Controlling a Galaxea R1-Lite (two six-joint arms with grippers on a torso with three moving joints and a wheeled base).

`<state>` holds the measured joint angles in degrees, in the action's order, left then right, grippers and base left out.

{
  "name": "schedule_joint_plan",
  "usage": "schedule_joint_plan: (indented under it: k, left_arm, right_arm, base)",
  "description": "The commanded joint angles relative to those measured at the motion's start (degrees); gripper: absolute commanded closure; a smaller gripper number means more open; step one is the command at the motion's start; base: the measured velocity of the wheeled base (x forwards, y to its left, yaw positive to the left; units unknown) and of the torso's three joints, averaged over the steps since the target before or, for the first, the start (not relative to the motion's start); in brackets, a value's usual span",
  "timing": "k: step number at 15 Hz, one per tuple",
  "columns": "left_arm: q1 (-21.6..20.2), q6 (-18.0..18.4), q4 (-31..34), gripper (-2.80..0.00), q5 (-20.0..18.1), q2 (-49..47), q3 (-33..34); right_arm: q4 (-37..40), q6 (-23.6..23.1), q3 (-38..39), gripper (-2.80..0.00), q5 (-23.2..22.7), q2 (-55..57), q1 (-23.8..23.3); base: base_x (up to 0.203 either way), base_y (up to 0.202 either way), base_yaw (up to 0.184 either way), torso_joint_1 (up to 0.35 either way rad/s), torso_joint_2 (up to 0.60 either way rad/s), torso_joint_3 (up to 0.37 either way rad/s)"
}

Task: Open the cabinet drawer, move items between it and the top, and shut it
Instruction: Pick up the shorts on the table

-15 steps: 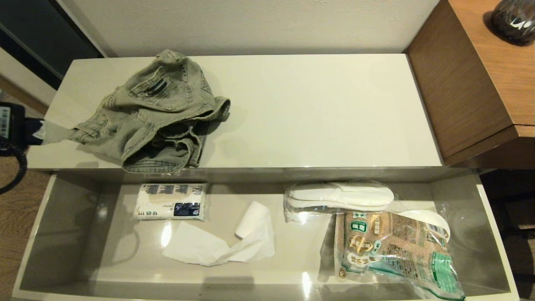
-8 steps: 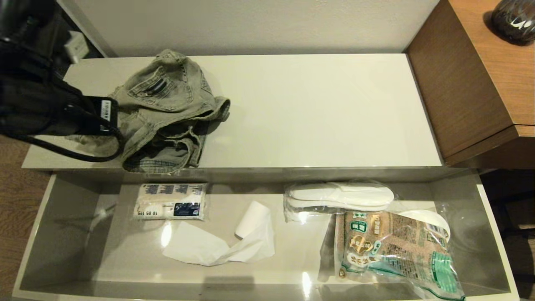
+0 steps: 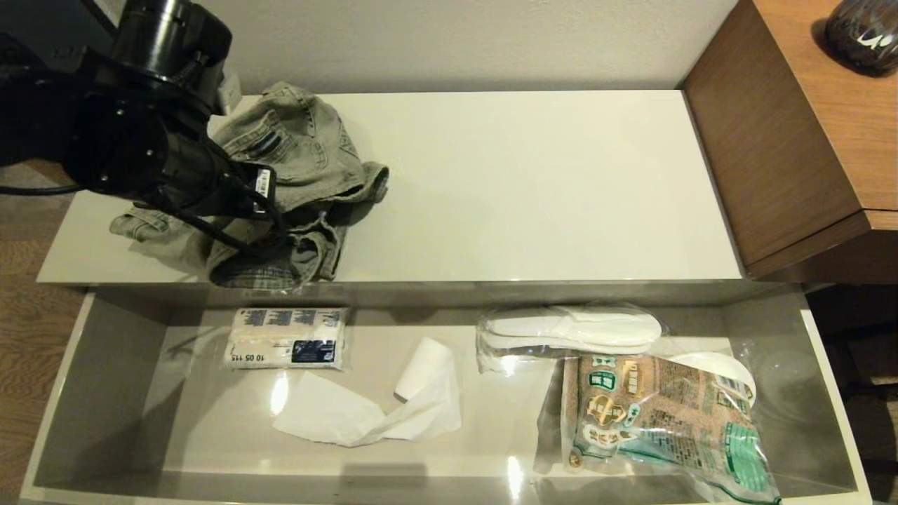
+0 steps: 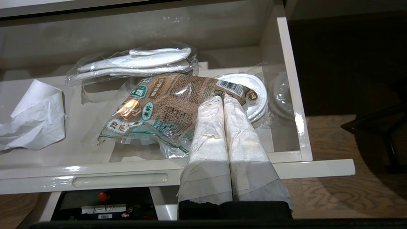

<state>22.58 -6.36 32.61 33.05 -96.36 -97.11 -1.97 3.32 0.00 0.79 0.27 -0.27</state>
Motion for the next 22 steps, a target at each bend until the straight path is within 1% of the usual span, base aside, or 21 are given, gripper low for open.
schedule_joint_plan:
  k: [1, 10, 12, 14, 16, 17, 19, 20, 22]
  left_arm:
    - [1.1, 0.0, 0.3, -2.80, 0.3, -1.3, -0.9]
    - [2.6, 0.1, 0.8, -2.80, 1.6, 2.8, -0.6]
    - [3.0, 0.1, 1.8, -2.80, 1.5, 6.7, 1.0]
    - [4.2, 0.1, 1.8, -2.80, 1.6, 7.5, 3.1]
    - [5.1, 0.3, 1.8, -2.80, 1.6, 7.6, 2.9]
    - [6.6, 0.4, 2.0, -2.80, 1.6, 7.4, 3.1]
    - [8.0, 0.6, 2.0, -2.80, 1.8, 6.8, 3.9]
    - [9.4, 0.8, 1.9, -2.80, 1.9, 6.3, 4.2]
    - [10.5, 1.5, 1.7, -2.80, 1.9, 4.6, 5.5]
  right_arm:
    - [0.0, 0.0, 0.1, 0.00, 0.0, 0.1, 0.0]
    - [0.0, 0.0, 0.0, 0.00, 0.0, 0.1, 0.0]
    - [-0.1, 0.0, 0.1, 0.00, 0.0, 0.1, 0.0]
    - [0.0, 0.0, 0.0, 0.00, 0.0, 0.1, 0.0]
    - [0.0, 0.0, 0.1, 0.00, 0.0, 0.1, 0.0]
    - [-0.1, 0.0, 0.0, 0.00, 0.0, 0.1, 0.0]
    - [-0.1, 0.0, 0.0, 0.00, 0.0, 0.1, 0.0]
    - [0.0, 0.0, 0.1, 0.00, 0.0, 0.1, 0.0]
    - [-0.1, 0.0, 0.1, 0.00, 0.0, 0.1, 0.0]
  base:
    - [0.000, 0.000, 0.000, 0.000, 0.00, 0.000]
    - [0.000, 0.000, 0.000, 0.000, 0.00, 0.000]
    - [0.000, 0.000, 0.000, 0.000, 0.00, 0.000]
    - [0.000, 0.000, 0.000, 0.000, 0.00, 0.000]
    - [0.000, 0.000, 0.000, 0.000, 0.00, 0.000]
    - [0.000, 0.000, 0.000, 0.000, 0.00, 0.000]
    - [0.000, 0.000, 0.000, 0.000, 0.00, 0.000]
    - [0.000, 0.000, 0.000, 0.000, 0.00, 0.000]
    - [0.000, 0.000, 0.000, 0.000, 0.00, 0.000]
